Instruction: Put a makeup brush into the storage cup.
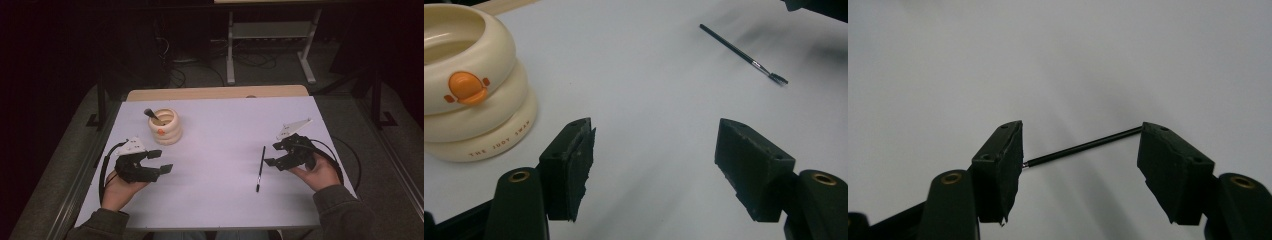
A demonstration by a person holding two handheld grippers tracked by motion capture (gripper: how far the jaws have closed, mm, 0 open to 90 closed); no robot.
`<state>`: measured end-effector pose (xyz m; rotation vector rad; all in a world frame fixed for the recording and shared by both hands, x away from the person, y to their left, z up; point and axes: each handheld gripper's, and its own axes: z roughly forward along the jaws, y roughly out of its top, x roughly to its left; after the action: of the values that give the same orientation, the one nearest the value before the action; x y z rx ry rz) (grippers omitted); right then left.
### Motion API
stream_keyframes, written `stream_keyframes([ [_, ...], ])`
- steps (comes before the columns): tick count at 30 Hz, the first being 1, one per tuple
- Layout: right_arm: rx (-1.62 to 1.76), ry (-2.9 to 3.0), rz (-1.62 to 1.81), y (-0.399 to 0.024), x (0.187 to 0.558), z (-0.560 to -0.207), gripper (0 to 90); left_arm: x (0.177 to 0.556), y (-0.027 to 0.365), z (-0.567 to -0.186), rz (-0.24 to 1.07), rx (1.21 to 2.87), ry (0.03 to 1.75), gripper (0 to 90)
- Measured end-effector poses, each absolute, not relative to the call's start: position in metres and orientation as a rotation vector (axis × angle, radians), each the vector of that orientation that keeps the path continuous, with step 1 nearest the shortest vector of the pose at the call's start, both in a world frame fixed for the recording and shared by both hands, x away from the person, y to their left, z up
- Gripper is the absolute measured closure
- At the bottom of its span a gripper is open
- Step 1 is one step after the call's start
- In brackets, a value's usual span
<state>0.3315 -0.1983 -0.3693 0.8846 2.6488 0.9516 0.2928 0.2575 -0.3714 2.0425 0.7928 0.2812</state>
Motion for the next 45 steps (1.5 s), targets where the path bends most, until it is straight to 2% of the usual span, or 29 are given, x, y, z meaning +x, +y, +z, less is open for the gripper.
stream_keyframes([
  [32, 0.713, 2.762, 0.872, -0.184, 0.342, -0.381, 36.1, 0.291, 0.258, -0.371, 0.276, 2.022, 0.778, 31.3],
  [45, 0.81, 2.757, 0.827, -0.18, 0.344, -0.388, 38.6, 0.29, 0.258, -0.37, 0.277, 2.028, 0.778, 31.3],
])
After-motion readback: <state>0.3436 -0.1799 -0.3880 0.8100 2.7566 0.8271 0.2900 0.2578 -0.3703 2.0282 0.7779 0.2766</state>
